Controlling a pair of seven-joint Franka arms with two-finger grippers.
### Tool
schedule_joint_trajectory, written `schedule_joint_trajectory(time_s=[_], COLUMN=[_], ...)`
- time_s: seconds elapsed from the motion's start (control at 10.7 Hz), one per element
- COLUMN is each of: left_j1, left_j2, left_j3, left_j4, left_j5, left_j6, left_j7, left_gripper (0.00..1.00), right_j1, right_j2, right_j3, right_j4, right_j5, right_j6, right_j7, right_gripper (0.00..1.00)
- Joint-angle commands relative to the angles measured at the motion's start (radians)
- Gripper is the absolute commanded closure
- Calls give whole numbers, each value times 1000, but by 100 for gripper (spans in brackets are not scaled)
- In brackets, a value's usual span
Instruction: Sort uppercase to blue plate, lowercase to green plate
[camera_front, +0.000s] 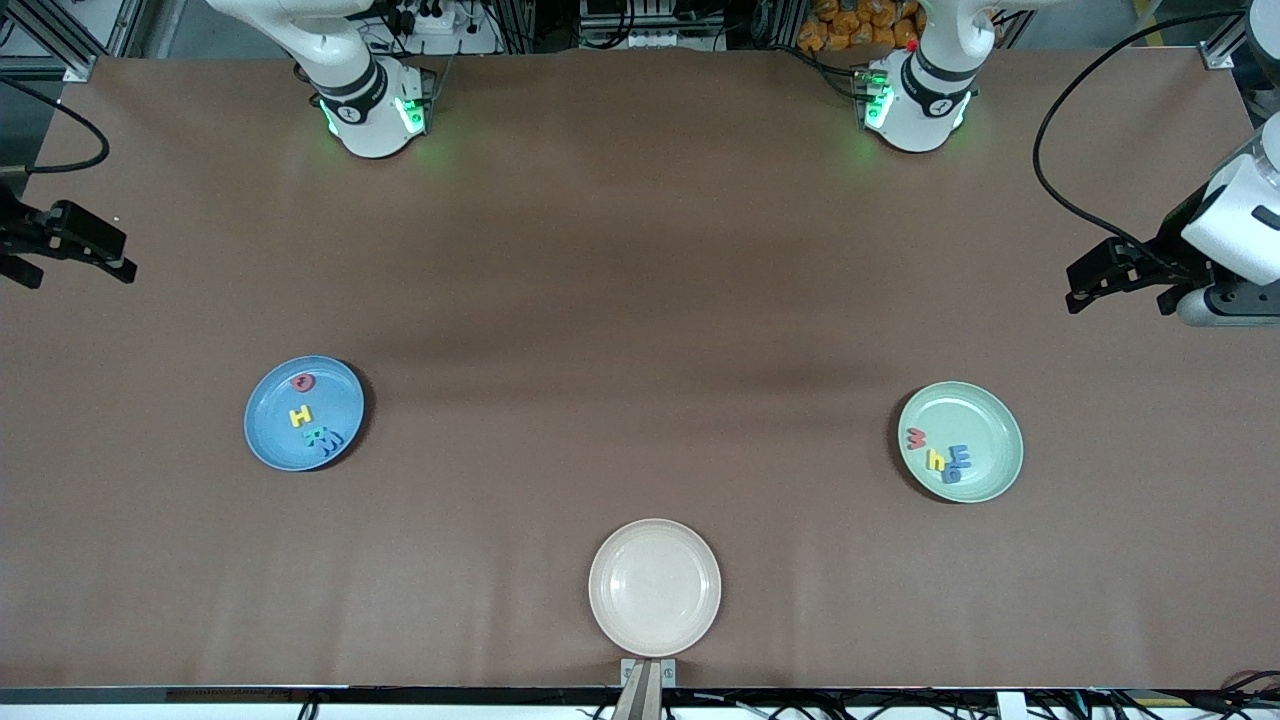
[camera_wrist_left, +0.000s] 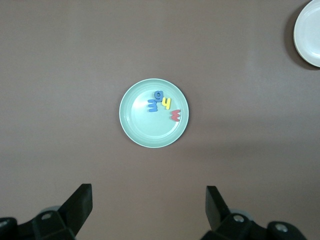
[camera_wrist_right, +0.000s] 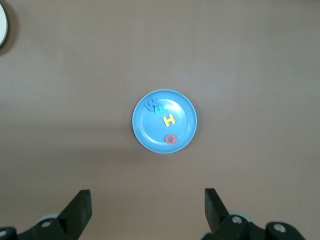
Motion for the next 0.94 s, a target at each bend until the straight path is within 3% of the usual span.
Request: schedule_joint_trajectory(time_s=[0.0, 0.28, 0.85], left_j1=[-4, -2, -5], left_j2=[2, 2, 8], left_j3=[1, 1, -1], left_j4=[-2, 3, 74], left_j5=[1, 1, 13], left_j6=[6, 6, -14], left_j7=[3, 3, 13], left_gripper=[0, 0, 0], right_j1=[-15, -84, -68], right_j2=[13, 5, 3], right_j3=[9, 85, 90], right_j4=[29, 29, 46], right_j5=[-8, -4, 0], right_j6=[-68, -114, -73], right_j7=[6, -56, -47], right_gripper=[0, 0, 0])
